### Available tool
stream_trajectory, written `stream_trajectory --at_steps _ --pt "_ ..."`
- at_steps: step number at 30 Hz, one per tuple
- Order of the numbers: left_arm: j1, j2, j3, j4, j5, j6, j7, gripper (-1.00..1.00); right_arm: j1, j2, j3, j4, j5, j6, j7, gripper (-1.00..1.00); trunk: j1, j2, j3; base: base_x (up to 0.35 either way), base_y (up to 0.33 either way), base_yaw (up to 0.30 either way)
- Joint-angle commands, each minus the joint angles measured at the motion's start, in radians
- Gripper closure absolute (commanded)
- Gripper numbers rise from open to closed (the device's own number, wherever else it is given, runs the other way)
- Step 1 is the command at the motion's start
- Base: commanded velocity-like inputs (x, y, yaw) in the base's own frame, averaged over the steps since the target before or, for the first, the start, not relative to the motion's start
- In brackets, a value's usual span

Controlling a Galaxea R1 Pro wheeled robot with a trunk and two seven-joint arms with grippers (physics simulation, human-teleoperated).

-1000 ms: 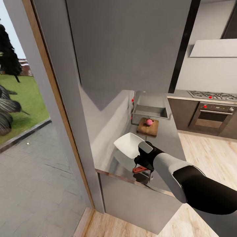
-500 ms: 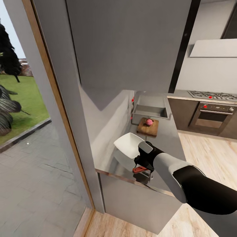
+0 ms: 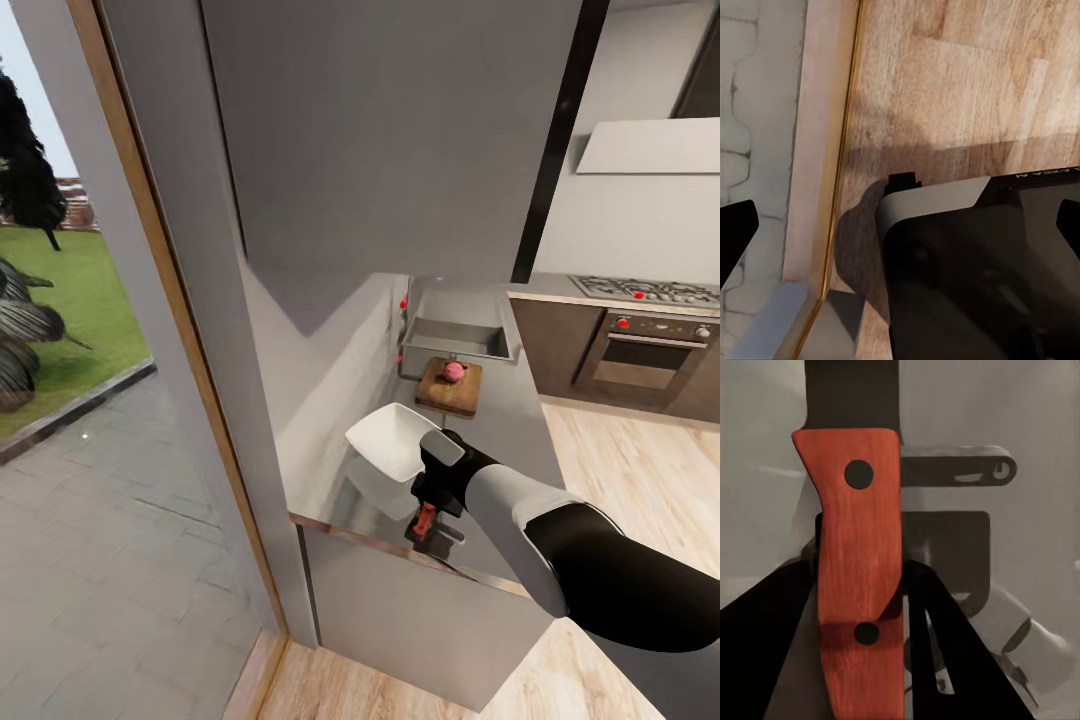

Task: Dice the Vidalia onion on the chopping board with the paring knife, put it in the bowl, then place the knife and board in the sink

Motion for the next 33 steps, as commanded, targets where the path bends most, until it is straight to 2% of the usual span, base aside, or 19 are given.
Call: stream_trajectory --at_steps 1,20,26,27,29,33 --pt "-0.002 -0.001 -0.008 0.005 0.007 -0.007 0.000 -1.00 -0.001 0.000 0.005 -0.001 -0.008 0.005 -0.004 1.00 0.001 -0.002 -0.002 0.000 0.000 0.000" --pt "-0.002 -0.001 -0.008 0.005 0.007 -0.007 0.000 -1.00 -0.001 0.000 0.005 0.010 -0.009 0.004 -0.004 1.00 0.001 -0.002 -0.002 0.000 0.000 0.000" --pt "-0.002 -0.001 -0.008 0.005 0.007 -0.007 0.000 -1.00 -0.001 0.000 0.005 0.009 -0.010 -0.028 -0.004 1.00 0.001 -0.002 -0.002 0.000 0.000 0.000" --pt "-0.002 -0.001 -0.008 0.005 0.007 -0.007 0.000 -1.00 -0.001 -0.003 0.005 0.009 -0.010 -0.028 -0.004 1.00 0.001 -0.002 -0.002 0.000 0.000 0.000" --pt "-0.002 -0.001 -0.008 0.005 0.007 -0.007 0.000 -1.00 0.000 -0.025 0.005 0.009 -0.011 -0.029 -0.004 1.00 0.001 -0.002 -0.002 0.000 0.000 0.000" --pt "-0.002 -0.001 -0.008 0.005 0.007 -0.007 0.000 -1.00 -0.001 -0.043 0.005 0.007 -0.011 -0.029 -0.005 1.00 0.001 -0.002 -0.002 0.000 0.000 0.000"
